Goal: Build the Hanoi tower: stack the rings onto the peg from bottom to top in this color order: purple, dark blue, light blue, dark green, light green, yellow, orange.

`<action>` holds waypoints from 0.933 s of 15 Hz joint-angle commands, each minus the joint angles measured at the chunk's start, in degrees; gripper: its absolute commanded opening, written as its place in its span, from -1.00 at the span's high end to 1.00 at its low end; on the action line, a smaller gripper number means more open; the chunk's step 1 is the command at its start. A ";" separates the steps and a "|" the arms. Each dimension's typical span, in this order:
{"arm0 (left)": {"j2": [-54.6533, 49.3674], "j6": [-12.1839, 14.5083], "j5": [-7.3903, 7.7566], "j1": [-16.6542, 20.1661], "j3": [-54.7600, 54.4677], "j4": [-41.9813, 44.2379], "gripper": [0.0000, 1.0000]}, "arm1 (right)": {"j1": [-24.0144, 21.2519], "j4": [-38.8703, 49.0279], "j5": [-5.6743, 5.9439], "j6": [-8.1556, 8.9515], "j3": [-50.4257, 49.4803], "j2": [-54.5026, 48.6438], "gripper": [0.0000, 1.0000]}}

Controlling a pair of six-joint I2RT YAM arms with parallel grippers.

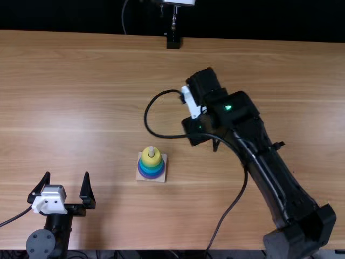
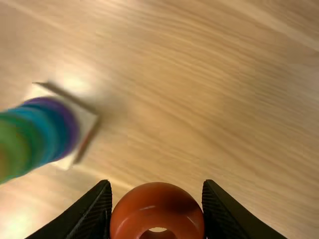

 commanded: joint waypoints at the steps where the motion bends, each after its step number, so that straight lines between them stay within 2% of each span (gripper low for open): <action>1: -0.62 0.74 -0.59 0.33 -1.50 -0.35 -1.00 | 1.77 -0.32 0.12 0.33 3.65 0.65 1.00; 2: -0.62 0.63 -0.59 0.33 -1.50 -0.35 -1.00 | 2.56 -0.53 0.12 0.65 4.00 0.65 1.00; 4: -0.62 0.63 -0.59 0.33 -1.50 -0.35 -1.00 | 4.32 -1.80 0.12 5.71 4.97 0.74 1.00; 5: -0.62 0.74 -0.59 0.33 -1.50 -0.35 -1.00 | 5.11 -1.80 0.12 6.24 6.03 0.74 1.00; 9: -0.62 0.63 -0.59 0.33 -1.50 -0.35 -1.00 | 9.33 -1.80 0.12 6.24 10.16 0.74 1.00; 12: -0.62 0.74 -0.59 0.33 -1.50 -0.35 -1.00 | 11.44 -1.69 0.12 6.45 10.16 0.74 1.00; 14: -0.62 0.63 -0.70 0.33 -1.50 -0.35 -1.00 | 12.49 -1.69 0.12 7.19 10.07 0.65 1.00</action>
